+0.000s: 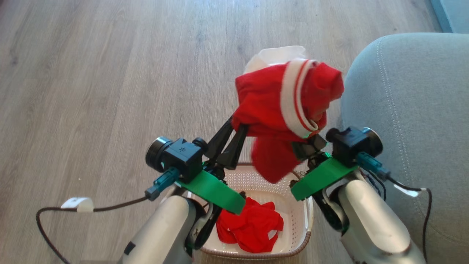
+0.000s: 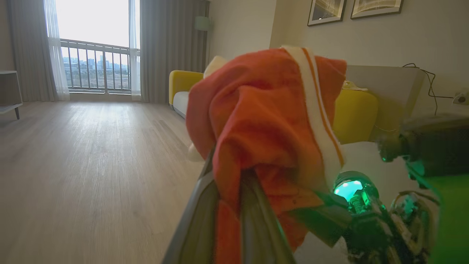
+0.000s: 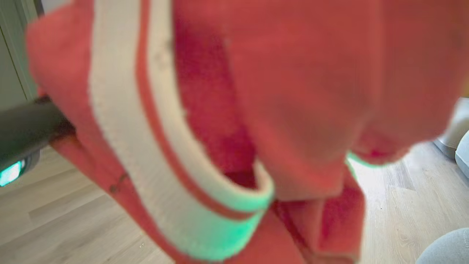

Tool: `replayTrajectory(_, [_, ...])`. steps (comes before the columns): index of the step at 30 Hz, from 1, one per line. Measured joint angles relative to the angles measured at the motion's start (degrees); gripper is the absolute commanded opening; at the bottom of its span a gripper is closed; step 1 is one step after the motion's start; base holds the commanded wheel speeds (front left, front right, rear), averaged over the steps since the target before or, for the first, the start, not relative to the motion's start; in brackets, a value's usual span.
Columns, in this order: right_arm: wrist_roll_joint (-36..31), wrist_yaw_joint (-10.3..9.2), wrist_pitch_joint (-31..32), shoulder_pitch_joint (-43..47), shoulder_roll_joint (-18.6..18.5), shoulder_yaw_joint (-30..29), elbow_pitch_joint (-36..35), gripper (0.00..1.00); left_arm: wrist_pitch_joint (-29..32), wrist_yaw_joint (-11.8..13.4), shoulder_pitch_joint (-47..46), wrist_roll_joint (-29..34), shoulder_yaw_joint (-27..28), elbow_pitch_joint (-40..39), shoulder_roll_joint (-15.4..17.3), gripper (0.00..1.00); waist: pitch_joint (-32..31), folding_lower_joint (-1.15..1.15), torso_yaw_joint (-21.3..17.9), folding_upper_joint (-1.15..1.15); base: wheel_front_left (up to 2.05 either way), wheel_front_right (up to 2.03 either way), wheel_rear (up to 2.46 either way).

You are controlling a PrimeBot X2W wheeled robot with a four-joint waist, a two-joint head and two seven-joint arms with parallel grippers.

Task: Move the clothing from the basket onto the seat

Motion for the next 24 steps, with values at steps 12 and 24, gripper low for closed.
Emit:
replayTrajectory(12, [1.27, 0.09, 0.12, 3.88, 0.38, -3.75, -4.81, 0.00, -0.09, -6.02, 1.77, -1.04, -2.54, 9.64, -0.56, 0.00, -0.69, 0.00, 0.23, 0.00, 0.00, 0.00, 0.00])
replayTrajectory(24, [2.33, 0.00, 0.16, 5.51, 0.31, -6.75, -8.95, 0.00, 0.01, -7.51, 2.89, -0.80, -6.65, 14.05, 0.13, 1.00, -0.27, 0.00, 0.43, 0.00, 0.00, 0.00, 0.00])
